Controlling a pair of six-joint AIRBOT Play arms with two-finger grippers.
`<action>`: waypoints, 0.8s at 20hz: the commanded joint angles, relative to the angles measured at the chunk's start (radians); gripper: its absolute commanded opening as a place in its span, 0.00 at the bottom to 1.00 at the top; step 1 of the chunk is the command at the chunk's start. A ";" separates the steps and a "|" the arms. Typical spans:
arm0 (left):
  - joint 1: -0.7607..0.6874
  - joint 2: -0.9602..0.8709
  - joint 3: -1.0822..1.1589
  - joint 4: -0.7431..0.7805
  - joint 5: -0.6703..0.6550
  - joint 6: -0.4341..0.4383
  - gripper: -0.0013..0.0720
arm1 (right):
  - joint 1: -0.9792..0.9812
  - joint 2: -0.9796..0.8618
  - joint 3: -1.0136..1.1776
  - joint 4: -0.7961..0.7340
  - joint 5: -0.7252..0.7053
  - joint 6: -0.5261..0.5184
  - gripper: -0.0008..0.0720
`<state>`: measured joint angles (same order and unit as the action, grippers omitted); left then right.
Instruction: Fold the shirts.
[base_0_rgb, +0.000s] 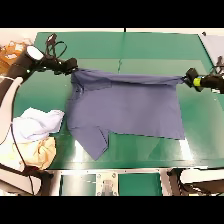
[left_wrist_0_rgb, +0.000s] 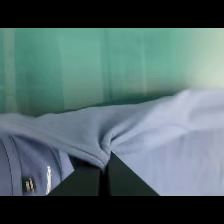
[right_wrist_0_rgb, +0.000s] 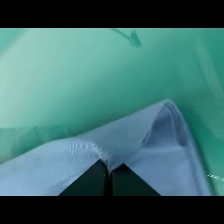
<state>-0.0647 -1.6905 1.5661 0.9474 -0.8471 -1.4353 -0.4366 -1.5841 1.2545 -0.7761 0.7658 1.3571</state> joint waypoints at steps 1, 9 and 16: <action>0.001 -0.055 0.005 -0.027 0.189 0.003 0.04 | 0.005 -0.175 0.125 0.037 -0.024 -0.008 0.03; 0.006 -0.127 0.132 -0.020 0.193 0.004 0.04 | 0.042 -0.259 0.360 0.042 -0.001 -0.009 0.03; 0.093 -0.127 0.132 0.065 -0.288 0.003 0.04 | -0.029 -0.258 0.373 -0.163 0.407 -0.045 0.03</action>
<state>0.0025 -1.8141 1.6955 0.9501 -0.9104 -1.4315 -0.4442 -1.8397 1.6268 -0.8310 1.0012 1.3201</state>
